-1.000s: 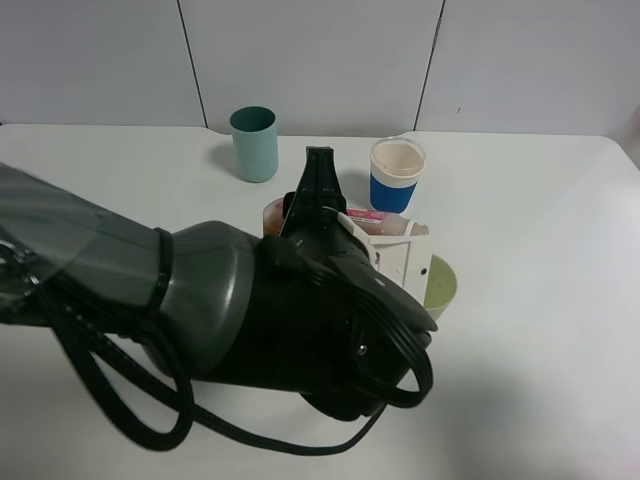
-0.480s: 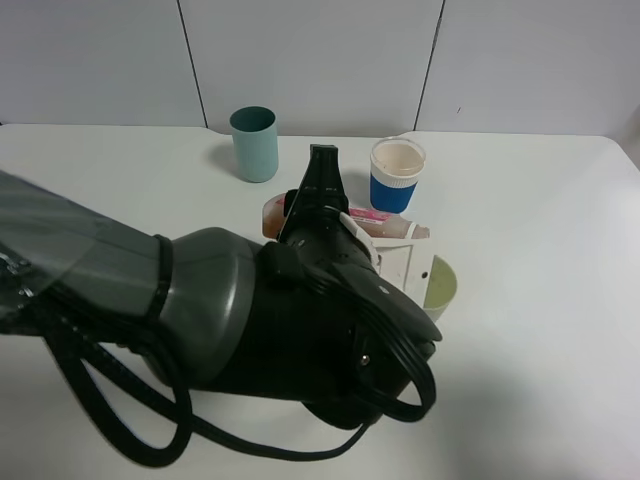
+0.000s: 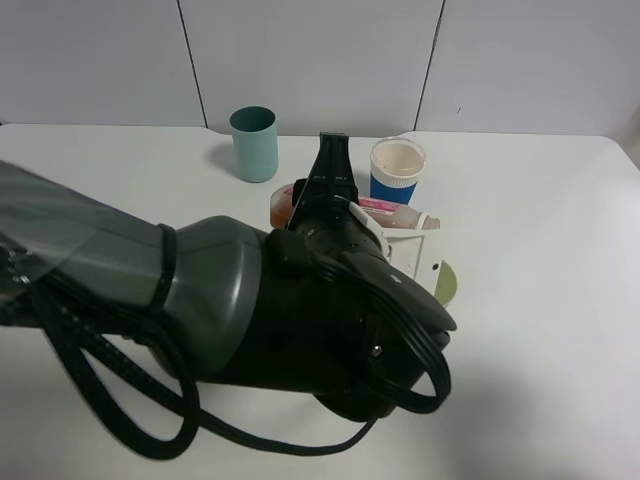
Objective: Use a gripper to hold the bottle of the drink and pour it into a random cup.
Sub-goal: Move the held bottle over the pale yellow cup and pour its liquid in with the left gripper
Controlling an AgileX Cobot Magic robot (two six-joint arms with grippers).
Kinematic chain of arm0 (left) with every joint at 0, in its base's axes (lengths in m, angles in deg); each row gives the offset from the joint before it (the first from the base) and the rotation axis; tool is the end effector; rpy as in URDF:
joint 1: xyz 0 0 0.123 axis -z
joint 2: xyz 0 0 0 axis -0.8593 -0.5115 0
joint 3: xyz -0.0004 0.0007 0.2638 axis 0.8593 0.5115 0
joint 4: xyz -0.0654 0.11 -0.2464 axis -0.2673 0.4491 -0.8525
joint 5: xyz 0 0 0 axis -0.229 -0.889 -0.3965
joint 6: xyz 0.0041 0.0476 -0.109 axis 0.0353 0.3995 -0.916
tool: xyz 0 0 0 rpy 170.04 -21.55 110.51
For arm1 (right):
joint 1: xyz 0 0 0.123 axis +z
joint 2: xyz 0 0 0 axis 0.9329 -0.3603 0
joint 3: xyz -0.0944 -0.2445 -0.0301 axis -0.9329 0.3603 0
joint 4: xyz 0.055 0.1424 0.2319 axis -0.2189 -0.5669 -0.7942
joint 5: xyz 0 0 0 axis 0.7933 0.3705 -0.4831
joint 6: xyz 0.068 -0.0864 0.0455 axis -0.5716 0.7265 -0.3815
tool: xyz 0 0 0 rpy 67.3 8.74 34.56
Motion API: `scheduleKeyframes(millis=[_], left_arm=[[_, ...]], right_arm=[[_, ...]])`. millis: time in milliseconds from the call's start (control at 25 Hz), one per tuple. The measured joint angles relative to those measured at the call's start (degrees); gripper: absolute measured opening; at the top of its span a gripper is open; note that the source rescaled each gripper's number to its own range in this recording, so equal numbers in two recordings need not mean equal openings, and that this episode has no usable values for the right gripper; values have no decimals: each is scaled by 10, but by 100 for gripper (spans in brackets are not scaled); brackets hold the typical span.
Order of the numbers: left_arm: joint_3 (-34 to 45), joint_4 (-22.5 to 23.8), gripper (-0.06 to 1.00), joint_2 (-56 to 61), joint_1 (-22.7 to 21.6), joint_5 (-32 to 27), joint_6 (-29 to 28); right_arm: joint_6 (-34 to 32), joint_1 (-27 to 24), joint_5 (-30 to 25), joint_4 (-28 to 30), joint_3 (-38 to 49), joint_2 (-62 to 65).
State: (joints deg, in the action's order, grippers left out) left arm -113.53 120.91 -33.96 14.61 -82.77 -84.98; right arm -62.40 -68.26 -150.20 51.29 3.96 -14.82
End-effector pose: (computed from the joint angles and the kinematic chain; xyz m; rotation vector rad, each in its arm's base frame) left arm 0.2042 -0.3373 0.1126 1.6303 1.6163 1.0621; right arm 0.0637 0.0032 0.2766 -0.1116 2.0447 -0.0251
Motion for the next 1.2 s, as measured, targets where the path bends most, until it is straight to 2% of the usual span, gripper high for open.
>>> scheduleKeyframes(millis=[1200], left_arm=[[0, 21, 1, 0, 0, -21, 28]], right_arm=[[0, 0, 0, 0, 0, 0]])
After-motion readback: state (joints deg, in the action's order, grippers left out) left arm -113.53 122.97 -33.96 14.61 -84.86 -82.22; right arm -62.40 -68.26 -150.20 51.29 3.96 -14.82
